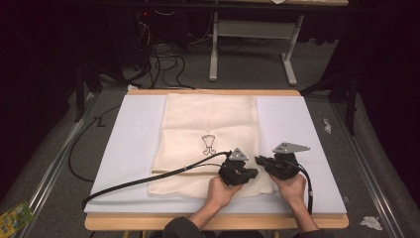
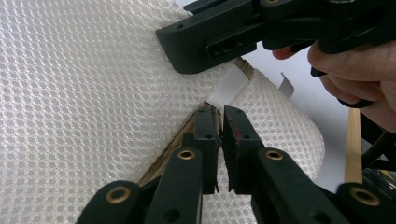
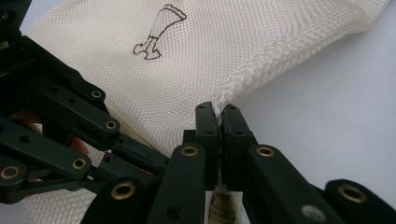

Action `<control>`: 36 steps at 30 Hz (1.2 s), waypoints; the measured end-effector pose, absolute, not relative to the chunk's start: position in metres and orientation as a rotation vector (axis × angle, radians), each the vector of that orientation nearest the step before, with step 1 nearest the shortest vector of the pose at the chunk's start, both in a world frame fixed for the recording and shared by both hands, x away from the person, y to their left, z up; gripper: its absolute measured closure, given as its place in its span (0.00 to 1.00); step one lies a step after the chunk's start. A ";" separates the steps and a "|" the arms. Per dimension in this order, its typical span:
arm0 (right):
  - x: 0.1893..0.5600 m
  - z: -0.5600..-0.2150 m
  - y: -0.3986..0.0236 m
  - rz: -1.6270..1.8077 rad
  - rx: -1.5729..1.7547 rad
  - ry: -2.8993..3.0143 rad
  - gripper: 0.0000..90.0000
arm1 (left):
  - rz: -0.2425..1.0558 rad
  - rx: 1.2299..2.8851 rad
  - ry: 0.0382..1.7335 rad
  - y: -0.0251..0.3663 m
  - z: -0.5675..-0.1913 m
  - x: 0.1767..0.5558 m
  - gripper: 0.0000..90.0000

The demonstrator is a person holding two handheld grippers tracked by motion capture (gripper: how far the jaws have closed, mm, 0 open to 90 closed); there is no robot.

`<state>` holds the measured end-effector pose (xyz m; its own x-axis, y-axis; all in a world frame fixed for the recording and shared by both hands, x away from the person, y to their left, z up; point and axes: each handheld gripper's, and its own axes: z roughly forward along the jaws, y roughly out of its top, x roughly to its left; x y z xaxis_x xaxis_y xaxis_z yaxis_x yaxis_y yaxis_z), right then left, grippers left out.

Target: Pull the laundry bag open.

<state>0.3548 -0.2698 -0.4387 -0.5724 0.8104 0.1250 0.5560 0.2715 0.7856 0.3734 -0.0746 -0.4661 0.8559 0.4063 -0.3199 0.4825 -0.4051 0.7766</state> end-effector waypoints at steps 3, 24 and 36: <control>0.354 -0.439 -0.271 1.202 1.260 2.242 0.98 | -0.102 2.046 0.646 -0.074 -0.466 0.374 0.96; 0.353 -0.443 -0.280 1.244 1.284 2.282 0.97 | -0.077 2.058 0.629 -0.071 -0.462 0.374 0.97; 0.350 -0.441 -0.279 1.215 1.246 2.289 0.98 | -0.048 2.093 0.615 -0.068 -0.458 0.371 0.97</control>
<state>0.3498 -0.2790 -0.4409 -0.5958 0.7888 0.1508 0.5669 0.2800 0.7748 0.3708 -0.0681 -0.4577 0.8741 0.4074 -0.2643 0.4437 -0.4486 0.7759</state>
